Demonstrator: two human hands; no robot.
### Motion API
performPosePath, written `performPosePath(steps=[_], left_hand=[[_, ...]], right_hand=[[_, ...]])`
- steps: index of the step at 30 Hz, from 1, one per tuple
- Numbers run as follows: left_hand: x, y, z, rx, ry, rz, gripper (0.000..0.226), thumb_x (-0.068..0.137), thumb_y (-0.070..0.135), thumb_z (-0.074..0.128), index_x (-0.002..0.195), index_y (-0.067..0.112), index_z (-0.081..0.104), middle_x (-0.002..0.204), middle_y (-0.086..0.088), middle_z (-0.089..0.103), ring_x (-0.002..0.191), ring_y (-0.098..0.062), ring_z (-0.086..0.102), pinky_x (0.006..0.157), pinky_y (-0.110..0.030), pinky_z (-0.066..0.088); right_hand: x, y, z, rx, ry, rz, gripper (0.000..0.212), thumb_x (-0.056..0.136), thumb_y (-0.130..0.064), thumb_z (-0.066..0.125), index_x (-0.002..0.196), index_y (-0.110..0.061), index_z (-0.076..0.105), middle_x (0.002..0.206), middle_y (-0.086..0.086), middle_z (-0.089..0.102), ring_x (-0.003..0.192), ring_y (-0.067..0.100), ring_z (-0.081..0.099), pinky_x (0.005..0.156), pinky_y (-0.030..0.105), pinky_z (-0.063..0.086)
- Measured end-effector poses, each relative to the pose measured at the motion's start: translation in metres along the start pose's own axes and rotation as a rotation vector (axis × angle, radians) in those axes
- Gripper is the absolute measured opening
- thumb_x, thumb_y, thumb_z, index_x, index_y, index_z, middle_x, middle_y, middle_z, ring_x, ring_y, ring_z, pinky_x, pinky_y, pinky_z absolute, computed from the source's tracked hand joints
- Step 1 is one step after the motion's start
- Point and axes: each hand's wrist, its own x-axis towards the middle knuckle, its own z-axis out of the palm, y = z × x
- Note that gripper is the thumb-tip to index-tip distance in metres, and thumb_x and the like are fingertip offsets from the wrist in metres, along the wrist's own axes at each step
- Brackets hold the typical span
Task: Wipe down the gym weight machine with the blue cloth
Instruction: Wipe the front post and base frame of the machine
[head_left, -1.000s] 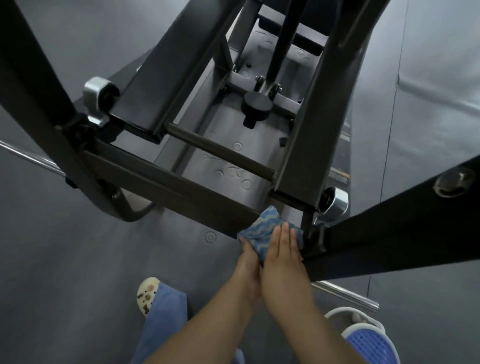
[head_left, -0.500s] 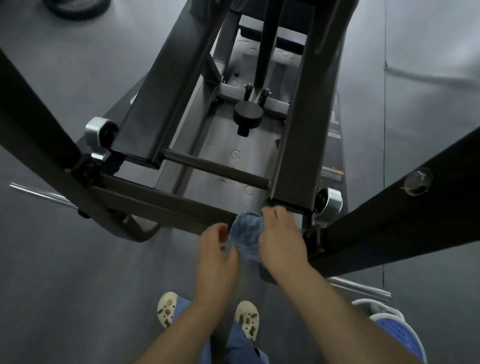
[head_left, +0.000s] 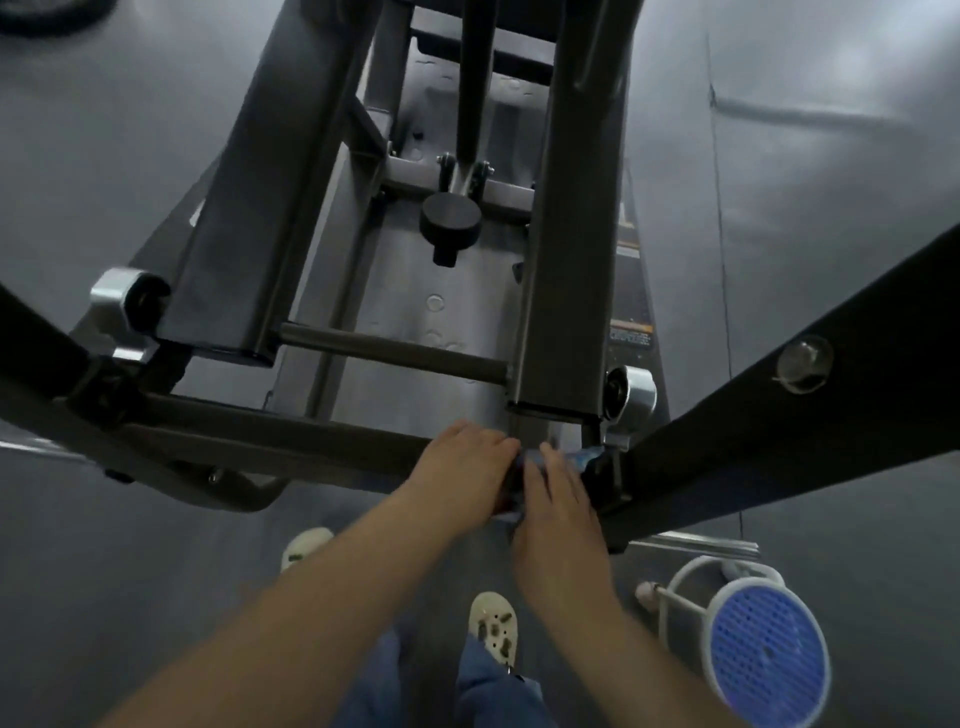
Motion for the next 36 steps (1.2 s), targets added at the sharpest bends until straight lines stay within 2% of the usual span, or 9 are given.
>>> performPosePath(steps=[2, 5, 10, 13, 20, 24, 27, 31, 36], left_hand=[[0.01, -0.01, -0.005, -0.059, -0.099, 0.074, 0.064, 0.087, 0.037, 0.06, 0.141, 0.017, 0.034, 0.142, -0.002, 0.041, 0.127, -0.019, 0.041, 0.105, -0.029, 0.029], [0.015, -0.026, -0.008, -0.176, -0.272, 0.144, 0.068, 0.085, 0.034, 0.063, 0.143, 0.02, 0.031, 0.141, -0.003, 0.043, 0.125, -0.022, 0.045, 0.102, -0.032, 0.037], [0.019, -0.032, -0.021, -0.046, -0.3, 0.292, 0.07, 0.091, 0.027, 0.055, 0.149, 0.018, 0.017, 0.152, -0.004, 0.024, 0.135, -0.023, 0.03, 0.107, -0.03, 0.027], [0.017, -0.021, -0.024, 0.041, -0.19, 0.43, 0.061, 0.095, 0.021, 0.049, 0.148, 0.017, 0.019, 0.153, -0.004, 0.017, 0.138, -0.023, 0.024, 0.109, -0.032, 0.026], [0.023, -0.007, 0.003, 0.15, -0.207, 0.378, 0.072, 0.092, 0.033, 0.054, 0.146, 0.01, 0.014, 0.144, -0.01, 0.033, 0.127, -0.026, 0.039, 0.102, -0.032, 0.034], [0.04, -0.013, 0.008, 0.087, -0.349, 0.227, 0.073, 0.078, 0.046, 0.068, 0.135, 0.016, 0.033, 0.126, -0.01, 0.051, 0.114, -0.028, 0.051, 0.089, -0.037, 0.044], [0.034, -0.016, 0.009, 0.208, -0.248, 0.234, 0.072, 0.08, 0.044, 0.066, 0.137, 0.016, 0.03, 0.13, -0.009, 0.046, 0.118, -0.027, 0.046, 0.092, -0.036, 0.04], [0.006, -0.014, 0.011, 0.319, 0.001, 0.325, 0.075, 0.089, 0.042, 0.054, 0.146, 0.014, 0.015, 0.14, -0.008, 0.033, 0.127, -0.024, 0.034, 0.104, -0.031, 0.029], [0.021, -0.002, 0.02, 0.229, -0.119, 0.178, 0.081, 0.074, 0.047, 0.072, 0.132, 0.008, 0.031, 0.127, -0.013, 0.048, 0.116, -0.028, 0.048, 0.095, -0.036, 0.041]], right_hand=[[-0.019, -0.002, 0.015, 0.11, 0.201, 0.109, 0.056, 0.062, -0.005, 0.072, 0.116, -0.008, 0.061, 0.12, 0.015, 0.057, 0.111, 0.029, 0.054, 0.085, 0.037, 0.051], [-0.028, -0.015, 0.028, 0.438, 0.23, 0.528, 0.04, 0.076, 0.004, 0.064, 0.114, -0.006, 0.059, 0.117, 0.016, 0.052, 0.106, 0.029, 0.048, 0.09, 0.037, 0.044], [-0.003, -0.036, 0.022, 1.458, 0.192, 1.319, 0.031, 0.098, -0.002, 0.037, 0.119, 0.016, 0.05, 0.093, 0.031, 0.057, 0.113, 0.051, 0.048, 0.07, 0.04, 0.042], [0.013, -0.057, 0.015, 1.577, 0.306, 1.304, 0.031, 0.099, -0.003, 0.035, 0.125, 0.009, 0.048, 0.093, 0.028, 0.058, 0.093, 0.046, 0.055, 0.074, 0.036, 0.046], [0.019, -0.076, 0.026, 1.642, 0.426, 1.276, 0.043, 0.092, 0.003, 0.039, 0.13, -0.011, 0.052, 0.122, 0.014, 0.061, 0.111, 0.03, 0.057, 0.1, 0.045, 0.045], [0.01, -0.064, 0.028, 1.648, 0.431, 1.298, 0.03, 0.095, -0.003, 0.039, 0.093, -0.024, 0.061, 0.112, 0.015, 0.064, 0.102, 0.03, 0.06, 0.084, 0.036, 0.045], [0.005, -0.055, 0.03, 1.755, 0.455, 1.345, 0.032, 0.099, -0.007, 0.035, 0.082, -0.026, 0.055, 0.115, 0.025, 0.059, 0.105, 0.039, 0.057, 0.091, 0.049, 0.046], [-0.002, -0.049, 0.051, 1.924, 0.463, 1.4, 0.021, 0.1, -0.011, 0.035, 0.1, -0.017, 0.056, 0.121, 0.014, 0.058, 0.105, 0.028, 0.059, 0.092, 0.044, 0.048], [-0.001, -0.039, 0.075, 2.159, 0.49, 1.367, 0.033, 0.101, -0.015, 0.037, 0.132, -0.01, 0.048, 0.131, 0.011, 0.051, 0.11, 0.026, 0.056, 0.086, 0.037, 0.046]])
